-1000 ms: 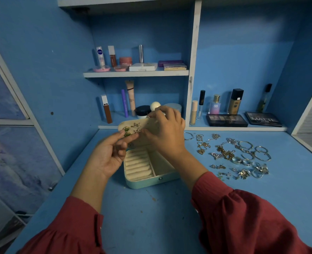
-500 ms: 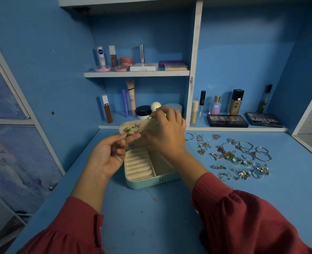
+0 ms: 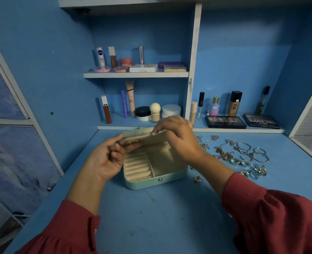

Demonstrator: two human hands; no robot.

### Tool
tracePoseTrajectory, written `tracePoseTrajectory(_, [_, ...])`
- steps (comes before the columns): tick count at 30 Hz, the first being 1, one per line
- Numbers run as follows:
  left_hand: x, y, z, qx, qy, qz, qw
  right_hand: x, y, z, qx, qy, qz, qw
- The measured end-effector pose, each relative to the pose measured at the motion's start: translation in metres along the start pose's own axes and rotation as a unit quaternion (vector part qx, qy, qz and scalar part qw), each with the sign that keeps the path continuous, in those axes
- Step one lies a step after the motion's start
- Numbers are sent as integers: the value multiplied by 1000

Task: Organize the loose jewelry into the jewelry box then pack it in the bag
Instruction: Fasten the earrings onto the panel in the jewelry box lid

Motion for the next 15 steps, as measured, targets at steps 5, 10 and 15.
tracePoseTrajectory(5, [5,-3,0,-13,-8,39,999,15,12,25,-107,-113,-43,987])
tracePoseTrajectory(10, [4,-6,5,-44,13,73,996,33,38,59,-139,-104,-134,976])
tracePoseTrajectory(15, [7,-8,6,-157,40,73,984,47,52,85,-6,-246,-203,948])
Point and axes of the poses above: each hand's wrist, its own x-axis away from the middle knuckle, its own z-axis out of the back of the hand, y = z × x, the point moved 3 cm from there along -x, towards the middle knuckle, and after that the axes turned 6 degrees about -y, right-handed, at the moved point
